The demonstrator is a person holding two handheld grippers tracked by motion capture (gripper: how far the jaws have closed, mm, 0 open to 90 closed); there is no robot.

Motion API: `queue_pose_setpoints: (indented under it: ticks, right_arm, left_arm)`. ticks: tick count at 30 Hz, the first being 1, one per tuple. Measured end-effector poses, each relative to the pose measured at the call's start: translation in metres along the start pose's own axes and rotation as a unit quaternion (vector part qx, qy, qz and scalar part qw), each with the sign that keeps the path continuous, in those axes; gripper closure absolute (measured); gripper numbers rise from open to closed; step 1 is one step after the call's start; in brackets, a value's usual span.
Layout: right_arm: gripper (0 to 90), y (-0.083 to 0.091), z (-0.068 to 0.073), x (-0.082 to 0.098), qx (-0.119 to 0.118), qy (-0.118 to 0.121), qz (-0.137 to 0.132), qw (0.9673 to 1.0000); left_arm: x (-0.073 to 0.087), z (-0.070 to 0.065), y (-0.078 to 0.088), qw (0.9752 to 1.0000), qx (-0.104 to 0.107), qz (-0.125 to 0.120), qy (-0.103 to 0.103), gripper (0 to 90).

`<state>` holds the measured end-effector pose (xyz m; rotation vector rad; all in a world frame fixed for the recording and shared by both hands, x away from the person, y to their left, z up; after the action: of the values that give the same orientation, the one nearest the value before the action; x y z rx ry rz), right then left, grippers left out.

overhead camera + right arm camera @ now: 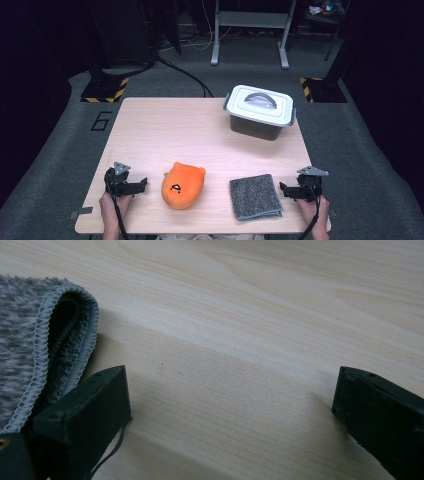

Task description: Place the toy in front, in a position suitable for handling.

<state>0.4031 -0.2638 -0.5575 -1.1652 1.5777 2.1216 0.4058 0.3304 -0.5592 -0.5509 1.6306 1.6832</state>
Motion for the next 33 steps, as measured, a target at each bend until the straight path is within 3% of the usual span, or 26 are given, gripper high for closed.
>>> queue_pose_setpoints:
  ticks: [33]
  right_arm:
    - [1.3, 0.0, 0.0, -0.0002, 0.0, -0.001, 0.0, 1.0]
  left_arm:
    - [-0.0001, 0.0, -0.0003, 1.0, 0.004, 0.001, 0.004, 2.3]
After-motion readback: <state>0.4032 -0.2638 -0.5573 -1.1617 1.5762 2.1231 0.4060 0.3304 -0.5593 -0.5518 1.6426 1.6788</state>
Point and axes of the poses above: each handheld gripper's, and its own axes: y roughly backward along the jaws, x roughly out of its underside, z roughly to its left, the point moved 4 cm from there along -y, roughly forward along the jaws, and after that the axes turned 8 degrees about -x, right-handed, at the moved point
